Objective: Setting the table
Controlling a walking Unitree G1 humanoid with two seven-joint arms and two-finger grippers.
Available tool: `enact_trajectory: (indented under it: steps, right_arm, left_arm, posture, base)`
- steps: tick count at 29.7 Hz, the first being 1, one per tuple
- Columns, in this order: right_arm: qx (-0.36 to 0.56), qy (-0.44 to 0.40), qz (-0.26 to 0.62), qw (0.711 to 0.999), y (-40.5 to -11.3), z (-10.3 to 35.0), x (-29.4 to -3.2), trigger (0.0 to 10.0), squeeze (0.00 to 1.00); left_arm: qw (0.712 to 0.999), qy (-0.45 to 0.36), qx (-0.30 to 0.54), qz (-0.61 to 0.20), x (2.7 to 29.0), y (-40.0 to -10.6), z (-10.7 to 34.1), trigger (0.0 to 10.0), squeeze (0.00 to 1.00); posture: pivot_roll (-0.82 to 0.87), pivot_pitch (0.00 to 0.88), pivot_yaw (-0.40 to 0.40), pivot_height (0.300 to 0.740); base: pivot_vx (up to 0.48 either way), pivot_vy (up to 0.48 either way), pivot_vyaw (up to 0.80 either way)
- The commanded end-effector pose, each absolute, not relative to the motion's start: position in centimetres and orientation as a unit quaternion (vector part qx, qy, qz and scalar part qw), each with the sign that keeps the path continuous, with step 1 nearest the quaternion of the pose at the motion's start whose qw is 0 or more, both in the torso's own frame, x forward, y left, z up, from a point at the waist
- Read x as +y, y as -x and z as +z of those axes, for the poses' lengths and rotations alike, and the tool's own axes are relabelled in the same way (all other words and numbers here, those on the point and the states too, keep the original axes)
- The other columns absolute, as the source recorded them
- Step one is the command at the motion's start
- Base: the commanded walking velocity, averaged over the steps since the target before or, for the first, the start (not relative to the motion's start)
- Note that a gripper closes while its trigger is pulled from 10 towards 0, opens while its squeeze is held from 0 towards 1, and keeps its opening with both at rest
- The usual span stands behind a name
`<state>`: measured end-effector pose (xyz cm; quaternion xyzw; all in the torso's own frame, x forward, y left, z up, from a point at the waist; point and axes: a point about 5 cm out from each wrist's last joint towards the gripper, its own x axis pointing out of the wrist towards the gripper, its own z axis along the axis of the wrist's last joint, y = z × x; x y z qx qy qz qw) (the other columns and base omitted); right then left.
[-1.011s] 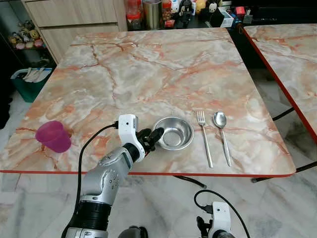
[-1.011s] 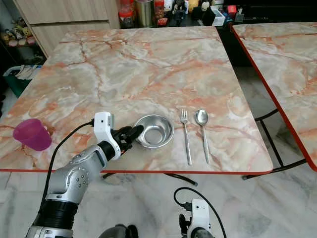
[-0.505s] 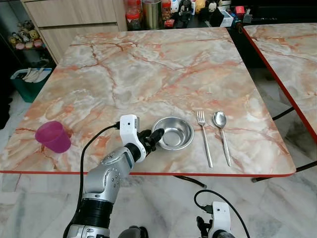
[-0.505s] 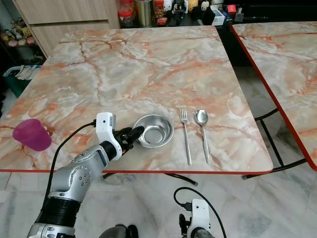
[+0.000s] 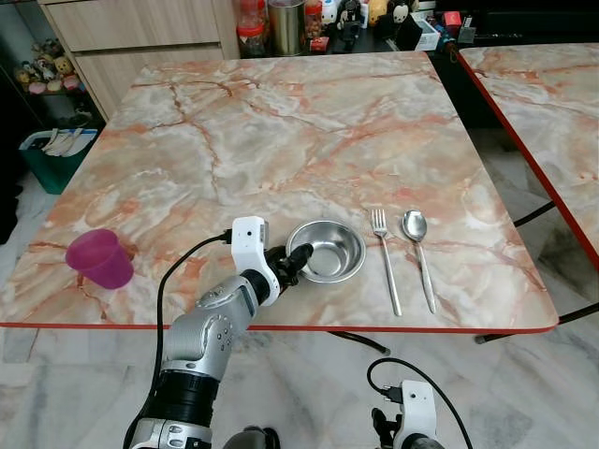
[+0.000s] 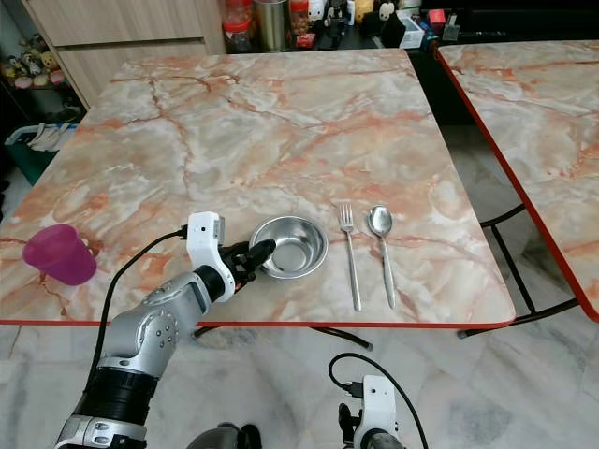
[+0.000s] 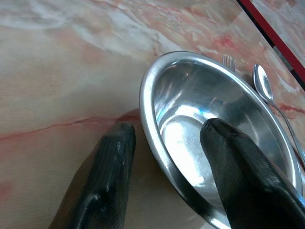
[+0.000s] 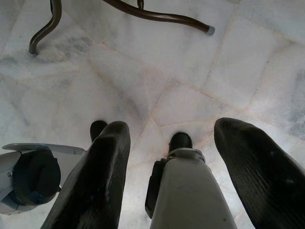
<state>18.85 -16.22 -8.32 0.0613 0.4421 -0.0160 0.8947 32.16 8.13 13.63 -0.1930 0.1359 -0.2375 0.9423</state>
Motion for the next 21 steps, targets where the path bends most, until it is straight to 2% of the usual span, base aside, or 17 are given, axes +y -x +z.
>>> enact_trajectory:
  steps: [1, 21]
  right_arm:
    - [0.451, -0.067, -0.016, 0.890, -18.37, -8.59, -16.02, 10.0, 0.00]
    - [0.452, -0.066, -0.007, 0.890, -18.59, -8.51, -15.58, 10.0, 0.00]
  left_arm:
    - [0.943, 0.187, 0.140, -0.237, 8.11, -32.33, 13.54, 0.0, 0.00]
    - [0.943, 0.171, 0.158, -0.238, 8.64, -31.91, 12.82, 0.0, 0.00]
  posture:
    - [0.13, 0.126, 0.059, 0.715]
    - [0.14, 0.092, 0.062, 0.715]
  base:
    - [0.000, 0.000, 0.00]
    - [0.000, 0.000, 0.00]
